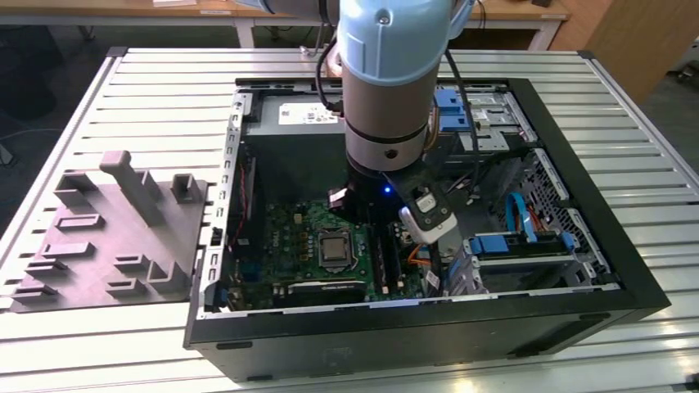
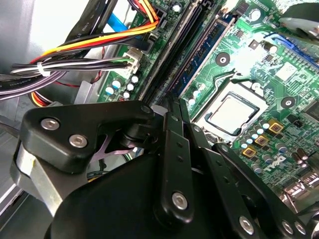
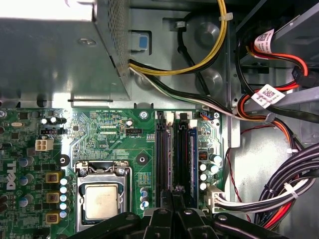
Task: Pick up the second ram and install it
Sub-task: 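Insert the second ram into the second slot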
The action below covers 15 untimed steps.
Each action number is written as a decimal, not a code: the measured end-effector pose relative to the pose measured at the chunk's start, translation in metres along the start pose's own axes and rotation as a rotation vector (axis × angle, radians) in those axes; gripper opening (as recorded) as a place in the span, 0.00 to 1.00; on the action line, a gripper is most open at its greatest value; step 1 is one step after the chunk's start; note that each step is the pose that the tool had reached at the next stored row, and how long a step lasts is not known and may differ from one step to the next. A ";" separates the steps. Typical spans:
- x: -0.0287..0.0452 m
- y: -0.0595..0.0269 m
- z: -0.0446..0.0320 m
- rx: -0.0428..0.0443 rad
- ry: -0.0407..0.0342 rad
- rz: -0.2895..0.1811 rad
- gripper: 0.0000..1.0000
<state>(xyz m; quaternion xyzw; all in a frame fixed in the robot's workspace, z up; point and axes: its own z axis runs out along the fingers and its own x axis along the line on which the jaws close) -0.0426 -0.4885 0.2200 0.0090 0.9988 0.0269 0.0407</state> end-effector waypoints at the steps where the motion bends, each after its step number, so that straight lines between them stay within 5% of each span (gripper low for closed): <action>1: 0.0000 0.0000 0.0000 0.0000 0.0000 0.000 0.11; 15: 0.0001 -0.0001 0.0012 -0.0004 0.0000 0.000 0.11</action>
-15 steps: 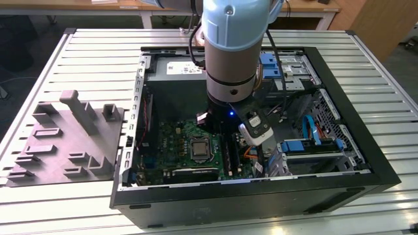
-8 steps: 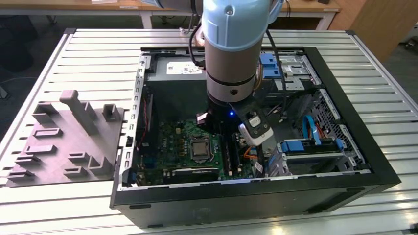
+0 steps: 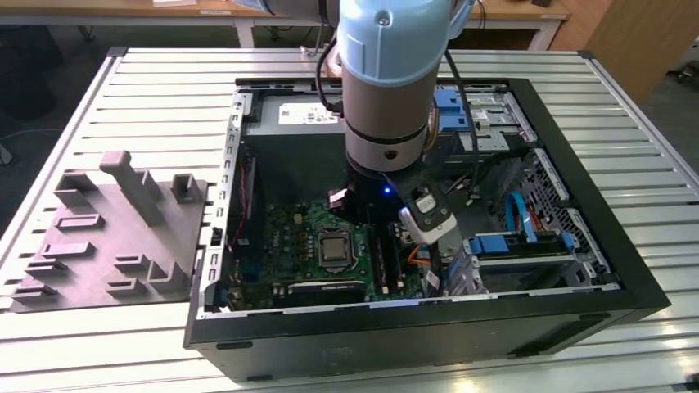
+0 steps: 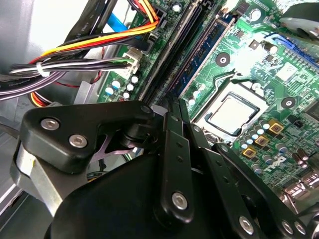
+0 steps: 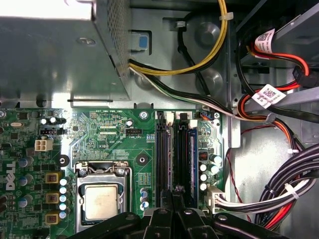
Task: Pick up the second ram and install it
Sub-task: 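Insert the second ram into the second slot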
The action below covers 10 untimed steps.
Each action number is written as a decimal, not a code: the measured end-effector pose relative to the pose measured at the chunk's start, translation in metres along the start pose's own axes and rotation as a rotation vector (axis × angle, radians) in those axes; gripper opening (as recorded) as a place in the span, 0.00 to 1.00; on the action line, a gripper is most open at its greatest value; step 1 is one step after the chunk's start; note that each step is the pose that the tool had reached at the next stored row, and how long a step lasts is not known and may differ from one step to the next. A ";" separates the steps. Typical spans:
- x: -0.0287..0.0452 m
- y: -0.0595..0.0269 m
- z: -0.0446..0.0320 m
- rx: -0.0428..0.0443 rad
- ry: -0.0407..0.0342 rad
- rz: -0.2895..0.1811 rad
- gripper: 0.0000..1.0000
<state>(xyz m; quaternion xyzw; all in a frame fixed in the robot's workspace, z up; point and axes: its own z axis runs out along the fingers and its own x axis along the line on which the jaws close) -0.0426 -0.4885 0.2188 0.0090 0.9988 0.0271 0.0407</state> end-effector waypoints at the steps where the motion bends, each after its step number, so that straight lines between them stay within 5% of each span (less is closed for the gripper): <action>1: 0.0000 0.0000 0.0003 -0.0003 0.0000 0.000 0.11; 10: 0.0003 -0.0005 0.0037 -0.0049 0.0000 0.000 0.11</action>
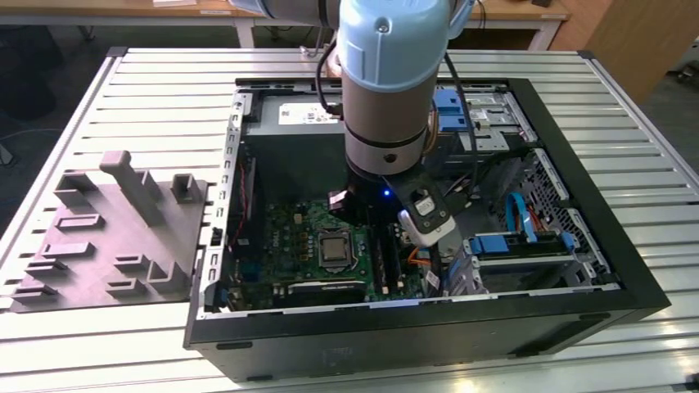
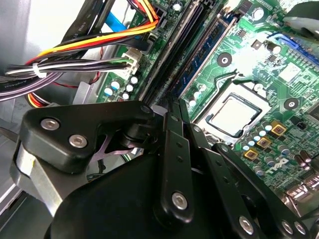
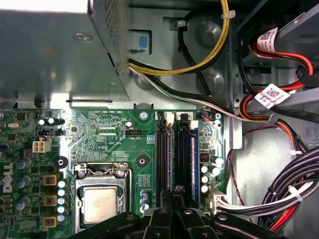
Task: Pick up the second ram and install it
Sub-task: 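Insert the second ram into the second slot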
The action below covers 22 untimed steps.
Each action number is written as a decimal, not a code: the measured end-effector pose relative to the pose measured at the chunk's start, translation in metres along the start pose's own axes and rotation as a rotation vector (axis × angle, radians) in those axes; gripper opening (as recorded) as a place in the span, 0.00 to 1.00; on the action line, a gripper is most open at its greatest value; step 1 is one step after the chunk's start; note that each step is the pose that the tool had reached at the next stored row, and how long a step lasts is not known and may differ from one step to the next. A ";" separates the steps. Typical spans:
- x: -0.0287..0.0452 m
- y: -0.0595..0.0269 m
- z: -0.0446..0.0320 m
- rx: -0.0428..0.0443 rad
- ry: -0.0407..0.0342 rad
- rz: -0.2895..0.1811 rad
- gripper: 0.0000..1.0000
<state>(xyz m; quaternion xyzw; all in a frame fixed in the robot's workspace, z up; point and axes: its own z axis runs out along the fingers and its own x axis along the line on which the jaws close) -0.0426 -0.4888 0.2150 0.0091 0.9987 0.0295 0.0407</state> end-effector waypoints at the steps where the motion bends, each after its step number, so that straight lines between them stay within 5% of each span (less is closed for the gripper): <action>1: 0.0000 0.0000 0.0000 0.0001 0.0000 0.000 0.11; 13: 0.0001 -0.0010 0.0008 -0.0108 -0.0001 0.001 0.11; 22: 0.0003 -0.0012 0.0025 -0.0108 0.0001 0.001 0.11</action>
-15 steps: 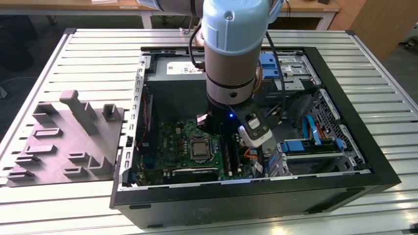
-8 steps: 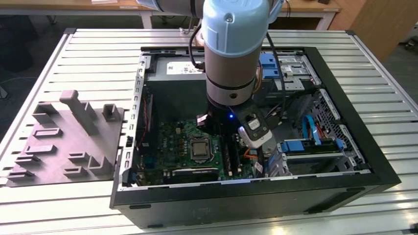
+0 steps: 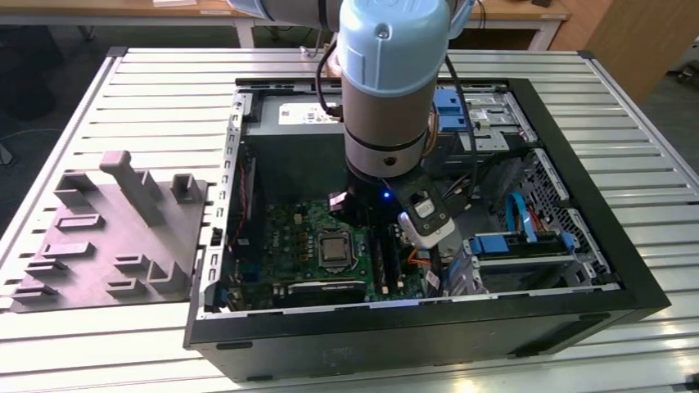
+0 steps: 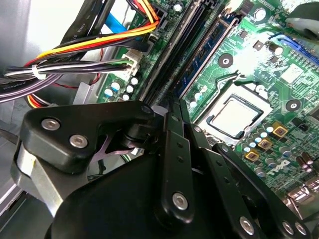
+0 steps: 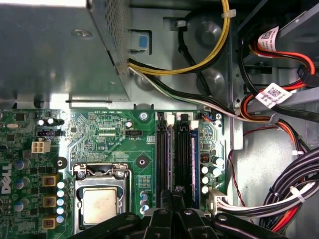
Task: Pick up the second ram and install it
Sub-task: 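Insert the second ram into the second slot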
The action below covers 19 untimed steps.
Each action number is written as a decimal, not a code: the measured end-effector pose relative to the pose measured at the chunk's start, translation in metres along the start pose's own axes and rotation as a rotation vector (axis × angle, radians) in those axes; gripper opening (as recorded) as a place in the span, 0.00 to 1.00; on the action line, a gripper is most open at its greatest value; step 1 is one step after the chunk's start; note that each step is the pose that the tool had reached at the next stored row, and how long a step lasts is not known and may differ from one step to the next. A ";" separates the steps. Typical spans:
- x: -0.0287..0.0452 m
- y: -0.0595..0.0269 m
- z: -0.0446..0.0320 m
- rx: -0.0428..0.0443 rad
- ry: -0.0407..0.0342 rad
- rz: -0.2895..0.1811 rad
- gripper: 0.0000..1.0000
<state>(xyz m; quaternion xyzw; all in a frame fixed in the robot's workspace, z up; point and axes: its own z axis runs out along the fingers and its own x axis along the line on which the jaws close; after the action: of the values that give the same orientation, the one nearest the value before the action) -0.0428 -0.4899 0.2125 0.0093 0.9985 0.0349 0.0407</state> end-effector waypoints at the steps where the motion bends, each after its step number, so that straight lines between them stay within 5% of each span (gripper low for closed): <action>1: 0.0000 0.0000 0.0001 0.0000 0.0000 0.000 0.11; 16: 0.0000 0.0000 0.0012 -0.0010 -0.0003 0.000 0.11; 19: 0.0000 0.0001 0.0017 -0.0021 -0.0006 0.000 0.18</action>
<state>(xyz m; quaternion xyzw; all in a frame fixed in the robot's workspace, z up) -0.0426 -0.4896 0.2108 0.0093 0.9985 0.0360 0.0410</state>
